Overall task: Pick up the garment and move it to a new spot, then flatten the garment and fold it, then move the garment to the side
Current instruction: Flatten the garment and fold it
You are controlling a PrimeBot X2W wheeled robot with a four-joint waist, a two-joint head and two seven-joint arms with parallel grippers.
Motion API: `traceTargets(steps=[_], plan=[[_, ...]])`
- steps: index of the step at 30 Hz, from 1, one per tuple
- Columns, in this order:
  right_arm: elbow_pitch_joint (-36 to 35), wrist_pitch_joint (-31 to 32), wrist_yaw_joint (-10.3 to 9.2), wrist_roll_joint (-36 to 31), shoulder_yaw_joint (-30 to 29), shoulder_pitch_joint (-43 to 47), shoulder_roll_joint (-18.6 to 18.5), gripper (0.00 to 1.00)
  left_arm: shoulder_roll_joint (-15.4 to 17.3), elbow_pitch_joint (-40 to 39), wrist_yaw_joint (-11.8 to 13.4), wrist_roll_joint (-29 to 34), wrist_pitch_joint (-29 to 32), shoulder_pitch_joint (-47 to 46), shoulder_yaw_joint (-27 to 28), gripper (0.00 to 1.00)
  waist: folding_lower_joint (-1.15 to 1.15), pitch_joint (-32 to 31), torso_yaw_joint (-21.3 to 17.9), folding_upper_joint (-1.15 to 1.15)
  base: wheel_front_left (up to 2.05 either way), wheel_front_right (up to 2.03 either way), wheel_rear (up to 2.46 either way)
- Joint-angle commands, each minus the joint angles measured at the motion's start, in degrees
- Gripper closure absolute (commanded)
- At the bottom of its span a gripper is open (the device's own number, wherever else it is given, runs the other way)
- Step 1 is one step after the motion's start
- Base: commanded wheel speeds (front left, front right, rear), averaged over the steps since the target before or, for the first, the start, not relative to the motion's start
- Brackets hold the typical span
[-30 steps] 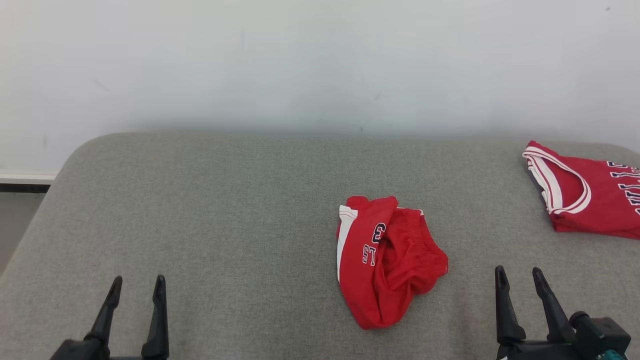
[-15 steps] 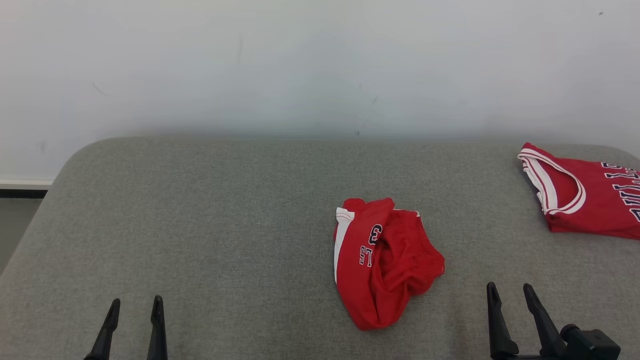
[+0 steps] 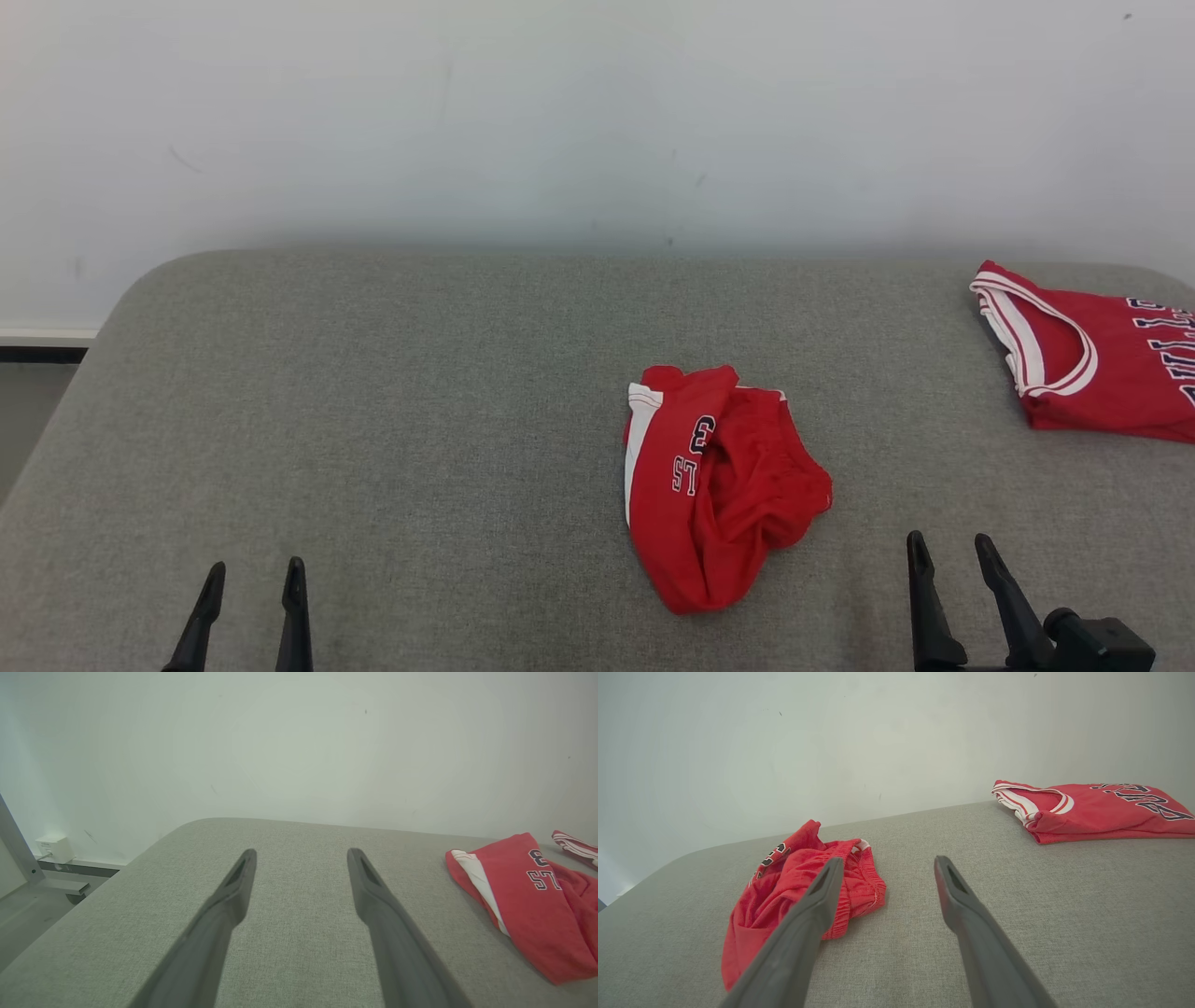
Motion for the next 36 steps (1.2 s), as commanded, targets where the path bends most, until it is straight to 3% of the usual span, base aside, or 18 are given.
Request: traceTargets(steps=[1,13,19,25,36], plan=[[0.0,-0.2,-0.15,0.4,0.0,0.2,0.0,0.0,-0.3,0.1,0.0,0.7,-0.2,0.1,0.2,0.0,0.0,0.0,0.0,0.0,0.0,0.0,0.0],[0.3,-0.4,-0.15,0.3,0.0,-0.1,0.0,0.0,-1.5,0.7,-0.7,2.0,-0.2,0.6,1.3,0.0,0.0,0.1,-0.2,0.0,0.0,0.0,0.0],[0.7,-0.3,-0.15,0.7,0.9,-1.0,0.0,0.0,-2.0,2.1,-1.0,1.3,-0.2,-1.9,1.9,0.0,0.0,0.7,-2.3,0.0,0.0,0.0,0.0],[1.5,-0.7,-0.15,1.8,2.2,-2.0,0.0,0.0,0.0,3.9,-2.0,0.8,0.6,-7.4,0.4,0.0,0.0,2.7,-7.0,0.0,0.0,0.0,0.0],[4.2,-2.1,-0.15,4.1,3.6,-5.8,0.0,0.0,7.7,6.3,-2.9,-3.7,7.6,-24.4,-4.7,0.0,0.0,9.7,-15.3,0.0,0.0,0.0,0.0]])
